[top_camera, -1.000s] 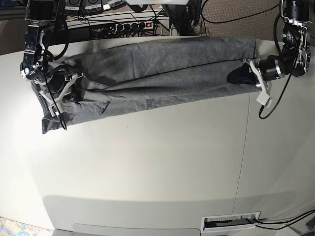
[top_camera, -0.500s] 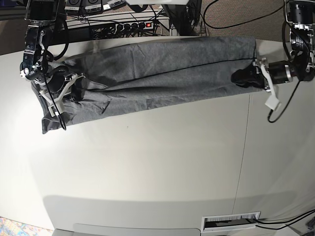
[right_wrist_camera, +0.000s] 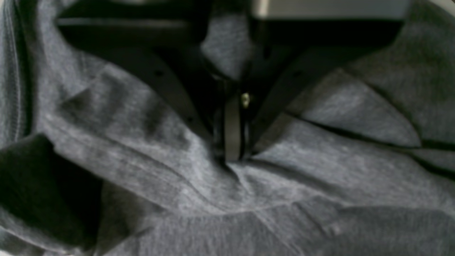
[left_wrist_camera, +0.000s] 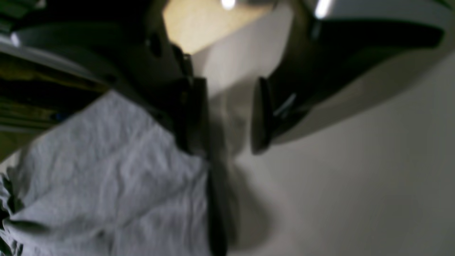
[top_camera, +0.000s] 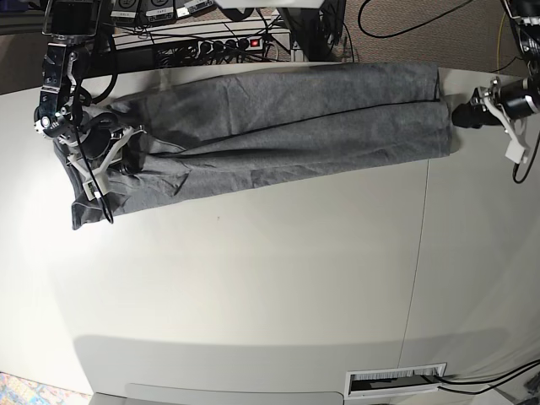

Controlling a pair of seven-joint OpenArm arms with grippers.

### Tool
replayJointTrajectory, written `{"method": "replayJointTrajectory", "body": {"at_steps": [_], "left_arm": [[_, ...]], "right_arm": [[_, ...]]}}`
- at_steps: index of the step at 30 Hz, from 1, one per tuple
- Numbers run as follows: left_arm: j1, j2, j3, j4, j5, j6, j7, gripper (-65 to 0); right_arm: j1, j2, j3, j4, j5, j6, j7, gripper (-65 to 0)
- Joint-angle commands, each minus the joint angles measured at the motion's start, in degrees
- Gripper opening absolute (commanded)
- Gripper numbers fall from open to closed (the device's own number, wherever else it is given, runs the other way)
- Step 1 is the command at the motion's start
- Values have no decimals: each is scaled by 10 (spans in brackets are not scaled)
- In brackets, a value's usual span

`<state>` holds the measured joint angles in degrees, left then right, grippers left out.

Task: Fold the T-shirt properly
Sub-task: 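Release the left gripper and regrasp the strip's other end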

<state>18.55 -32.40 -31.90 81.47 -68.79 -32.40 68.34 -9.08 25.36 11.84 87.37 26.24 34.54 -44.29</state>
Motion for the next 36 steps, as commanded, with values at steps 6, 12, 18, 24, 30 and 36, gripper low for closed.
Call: {"method": "replayJointTrajectory", "body": {"at_steps": [6, 12, 18, 24, 30, 36], "left_arm": [[16, -12, -5, 8, -20, -1, -7, -390], [16, -12, -5, 8, -71, -2, 9, -390], [17, -17, -5, 8, -80, -5, 23, -390], [35, -56, -5, 8, -114, -4, 28, -390], [47, -64, -5, 9, -162, -9, 40, -390], [71, -63, -5, 33, -162, -21, 48, -390]], "right_arm": [[0, 8, 2, 3, -12, -3, -20, -650], [0, 8, 2, 3, -12, -3, -20, -650], [0, 8, 2, 3, -12, -3, -22, -650], [0, 8, 2, 3, -12, -3, -26, -650], [0, 8, 2, 3, -11, -3, -26, -650], [0, 8, 2, 3, -1, -3, -26, -650]]}}
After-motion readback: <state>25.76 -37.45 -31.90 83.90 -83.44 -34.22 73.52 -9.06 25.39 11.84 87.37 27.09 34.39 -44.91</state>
